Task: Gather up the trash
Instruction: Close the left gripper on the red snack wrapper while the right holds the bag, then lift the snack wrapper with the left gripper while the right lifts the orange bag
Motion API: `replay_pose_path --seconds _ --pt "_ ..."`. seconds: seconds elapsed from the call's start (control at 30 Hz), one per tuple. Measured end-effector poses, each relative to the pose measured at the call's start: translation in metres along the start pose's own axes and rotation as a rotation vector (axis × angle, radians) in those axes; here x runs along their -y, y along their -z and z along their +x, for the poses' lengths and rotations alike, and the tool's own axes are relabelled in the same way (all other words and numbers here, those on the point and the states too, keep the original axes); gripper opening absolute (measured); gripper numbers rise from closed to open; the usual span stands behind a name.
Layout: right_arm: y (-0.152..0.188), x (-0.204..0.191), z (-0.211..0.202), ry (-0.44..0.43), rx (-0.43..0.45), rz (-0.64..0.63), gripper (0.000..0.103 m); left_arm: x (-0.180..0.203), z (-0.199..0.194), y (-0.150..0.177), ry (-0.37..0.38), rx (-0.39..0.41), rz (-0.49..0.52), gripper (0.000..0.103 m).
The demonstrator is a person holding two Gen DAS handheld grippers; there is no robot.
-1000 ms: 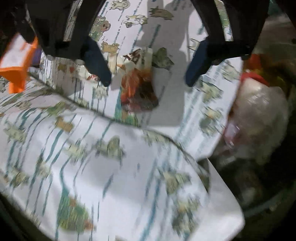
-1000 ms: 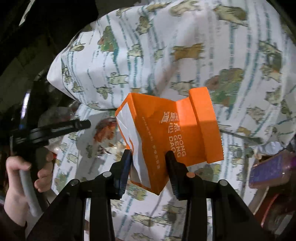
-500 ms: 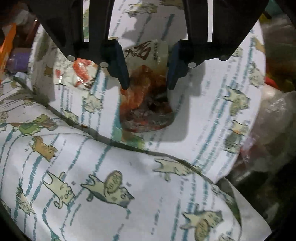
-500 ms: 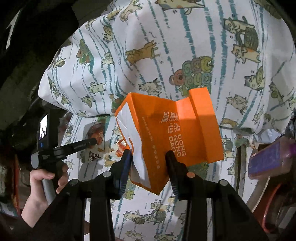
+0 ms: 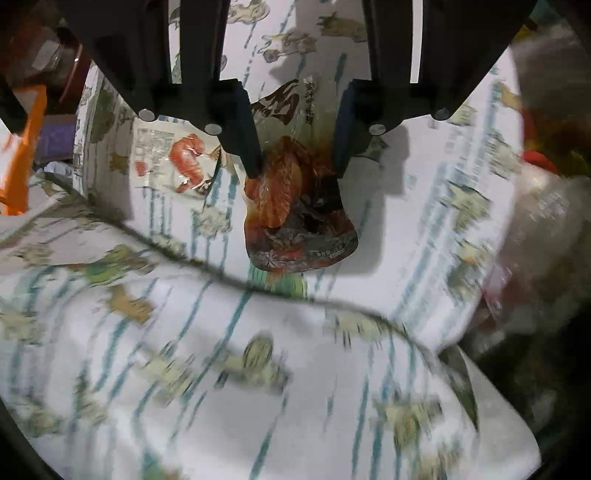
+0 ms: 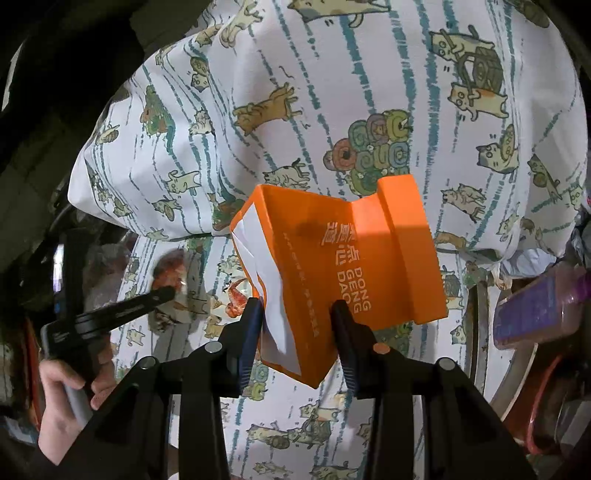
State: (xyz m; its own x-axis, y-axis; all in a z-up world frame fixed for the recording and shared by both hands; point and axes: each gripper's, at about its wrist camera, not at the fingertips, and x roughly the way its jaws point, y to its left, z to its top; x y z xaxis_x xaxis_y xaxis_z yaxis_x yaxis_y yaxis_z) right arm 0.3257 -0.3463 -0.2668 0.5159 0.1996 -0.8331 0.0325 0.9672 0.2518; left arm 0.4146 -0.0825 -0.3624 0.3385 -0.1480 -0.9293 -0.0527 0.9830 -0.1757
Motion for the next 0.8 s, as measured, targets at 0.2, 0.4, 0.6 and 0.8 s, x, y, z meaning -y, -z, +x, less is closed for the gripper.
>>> replay_pose_path --seconds 0.2,0.4,0.6,0.8 --pt "0.005 -0.016 -0.032 -0.144 0.081 0.059 0.038 0.007 -0.072 0.010 0.030 0.180 0.010 0.040" --pt "0.009 -0.038 -0.041 -0.217 0.163 0.029 0.038 0.006 -0.147 0.020 0.135 0.369 0.044 0.040" --pt "0.016 -0.051 -0.053 -0.239 0.245 -0.004 0.039 0.006 -0.185 0.030 0.104 0.541 0.123 0.040" --pt "0.020 -0.058 -0.064 -0.194 0.291 -0.041 0.039 -0.007 -0.205 0.039 0.066 0.650 0.148 0.040"
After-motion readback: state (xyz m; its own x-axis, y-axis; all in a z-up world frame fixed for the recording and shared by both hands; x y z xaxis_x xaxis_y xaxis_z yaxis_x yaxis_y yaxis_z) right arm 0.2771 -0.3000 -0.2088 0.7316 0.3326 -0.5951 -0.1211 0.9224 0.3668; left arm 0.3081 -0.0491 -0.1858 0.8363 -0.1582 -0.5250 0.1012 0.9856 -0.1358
